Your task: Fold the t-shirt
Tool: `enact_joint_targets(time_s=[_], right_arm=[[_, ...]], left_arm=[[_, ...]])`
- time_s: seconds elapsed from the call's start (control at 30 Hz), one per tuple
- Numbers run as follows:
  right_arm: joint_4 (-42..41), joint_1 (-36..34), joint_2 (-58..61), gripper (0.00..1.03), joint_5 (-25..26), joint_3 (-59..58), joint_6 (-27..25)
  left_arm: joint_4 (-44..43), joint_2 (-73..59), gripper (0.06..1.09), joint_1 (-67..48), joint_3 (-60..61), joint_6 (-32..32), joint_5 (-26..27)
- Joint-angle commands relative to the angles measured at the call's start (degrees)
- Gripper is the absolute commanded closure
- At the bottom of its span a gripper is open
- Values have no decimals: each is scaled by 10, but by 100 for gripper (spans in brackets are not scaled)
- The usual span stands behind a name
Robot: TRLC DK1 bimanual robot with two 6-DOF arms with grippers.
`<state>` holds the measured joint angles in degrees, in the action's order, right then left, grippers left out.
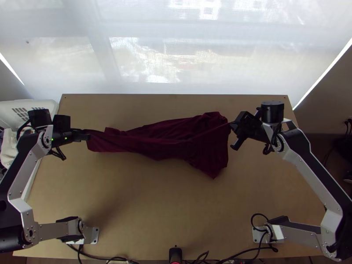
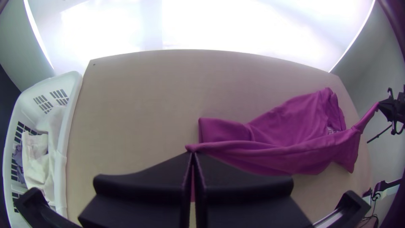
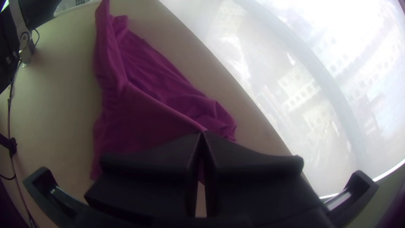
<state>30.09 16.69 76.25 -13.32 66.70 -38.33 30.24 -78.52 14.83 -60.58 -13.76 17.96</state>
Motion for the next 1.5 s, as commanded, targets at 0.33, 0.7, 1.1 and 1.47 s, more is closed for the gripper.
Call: enact_joint_targets(time_s=[0.33,0.7,1.1,1.47], right_arm=[[-35,-25,227,100,-7,197,-9],[-19,-42,336,100,-6,315,-20],[-12,-66,392,100,-6,340,-15],[-12,-61,433,100,3,347,19]], left_arm=[[-25,-111,105,-23,-94,28,-35],[-30,-144,105,-6,-92,26,-46],[-55,-188,105,-21,-103,26,-53],[-85,-250,105,-38,-104,32,-66]])
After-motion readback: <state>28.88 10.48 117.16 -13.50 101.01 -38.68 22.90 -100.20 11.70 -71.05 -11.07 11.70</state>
